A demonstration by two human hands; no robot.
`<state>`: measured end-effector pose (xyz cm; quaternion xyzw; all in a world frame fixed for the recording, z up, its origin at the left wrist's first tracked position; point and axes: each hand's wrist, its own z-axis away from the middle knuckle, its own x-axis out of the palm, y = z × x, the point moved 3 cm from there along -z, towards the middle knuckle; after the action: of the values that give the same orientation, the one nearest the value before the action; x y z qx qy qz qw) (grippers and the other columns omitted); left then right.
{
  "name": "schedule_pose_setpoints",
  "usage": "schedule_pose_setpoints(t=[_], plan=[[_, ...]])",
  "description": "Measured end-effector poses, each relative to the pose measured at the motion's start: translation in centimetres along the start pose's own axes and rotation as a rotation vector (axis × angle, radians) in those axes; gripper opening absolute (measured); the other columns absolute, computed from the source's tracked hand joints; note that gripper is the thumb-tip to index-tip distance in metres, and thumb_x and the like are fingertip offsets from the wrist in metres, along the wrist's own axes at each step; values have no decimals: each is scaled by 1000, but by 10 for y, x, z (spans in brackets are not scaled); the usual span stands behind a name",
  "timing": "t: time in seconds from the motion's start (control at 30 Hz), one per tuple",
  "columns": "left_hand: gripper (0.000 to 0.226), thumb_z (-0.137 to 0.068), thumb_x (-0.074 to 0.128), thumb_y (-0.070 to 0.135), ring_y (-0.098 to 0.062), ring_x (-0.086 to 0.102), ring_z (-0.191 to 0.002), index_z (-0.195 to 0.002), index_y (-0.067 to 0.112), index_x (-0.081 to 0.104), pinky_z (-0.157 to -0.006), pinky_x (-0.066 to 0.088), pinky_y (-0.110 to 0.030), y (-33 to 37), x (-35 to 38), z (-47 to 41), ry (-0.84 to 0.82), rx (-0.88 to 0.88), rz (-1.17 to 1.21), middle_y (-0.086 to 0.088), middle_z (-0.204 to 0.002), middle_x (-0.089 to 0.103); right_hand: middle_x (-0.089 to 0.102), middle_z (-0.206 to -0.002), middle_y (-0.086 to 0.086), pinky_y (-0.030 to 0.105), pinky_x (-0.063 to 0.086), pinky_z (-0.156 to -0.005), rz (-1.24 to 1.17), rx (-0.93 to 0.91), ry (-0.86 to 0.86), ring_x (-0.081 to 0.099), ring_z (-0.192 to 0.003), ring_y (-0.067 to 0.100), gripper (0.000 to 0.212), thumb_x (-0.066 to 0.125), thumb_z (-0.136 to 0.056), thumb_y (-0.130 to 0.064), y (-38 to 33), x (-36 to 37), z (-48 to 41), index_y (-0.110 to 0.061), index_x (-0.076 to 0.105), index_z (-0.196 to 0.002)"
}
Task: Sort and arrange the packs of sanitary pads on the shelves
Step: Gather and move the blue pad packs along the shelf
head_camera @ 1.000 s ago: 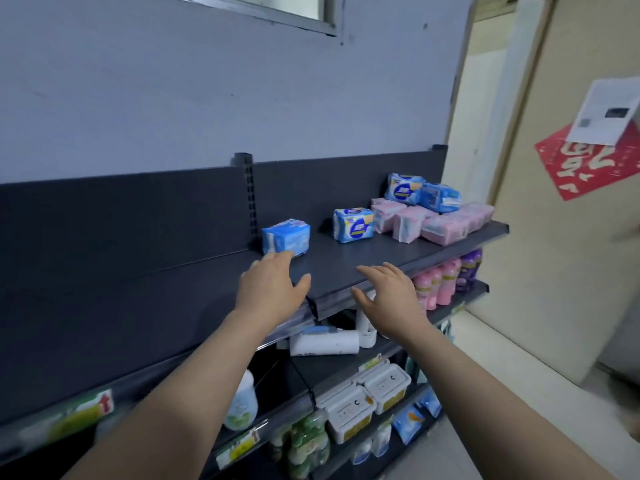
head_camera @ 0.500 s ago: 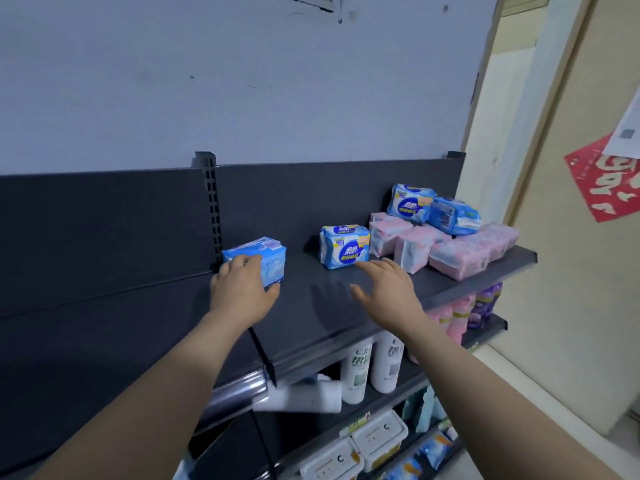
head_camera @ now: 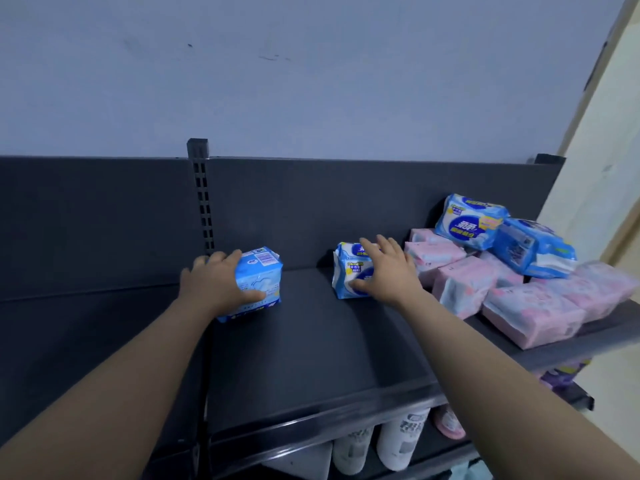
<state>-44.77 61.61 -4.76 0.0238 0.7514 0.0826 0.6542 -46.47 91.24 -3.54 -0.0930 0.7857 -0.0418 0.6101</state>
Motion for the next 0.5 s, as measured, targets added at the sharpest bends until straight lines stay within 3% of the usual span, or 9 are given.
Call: schedule_pose_setpoints(t=[0.2,0.37,0.5], plan=[[100,-70,67,71,-31,33,-130,-150,28,23,-102,39,-42,3,0,-8,-74,-19,36,-1,-147,33,10,-161,-1,51,7,-117,35,-13,-117,-1,-148,26,105,68,-67,-63,8,15,-28,-39,11,-152],[98,-74,70,62,-32,28,-130,-150,28,19,-103,36,-40,7,5,-3,-95,-38,109,-4,-145,30,29,-149,-3,45,37,-104,-39,-35,-62,13,-141,22,93,71,-71,-55,11,27,-23,-41,22,-149],[95,-74,75,54,-32,32,-128,-150,28,23,-103,34,-38,9,7,10,-42,-45,205,-5,-143,34,39,-133,-2,40,44,-96,-94,-41,18,24,-130,22,80,75,-72,-45,10,25,-14,-37,36,-141]])
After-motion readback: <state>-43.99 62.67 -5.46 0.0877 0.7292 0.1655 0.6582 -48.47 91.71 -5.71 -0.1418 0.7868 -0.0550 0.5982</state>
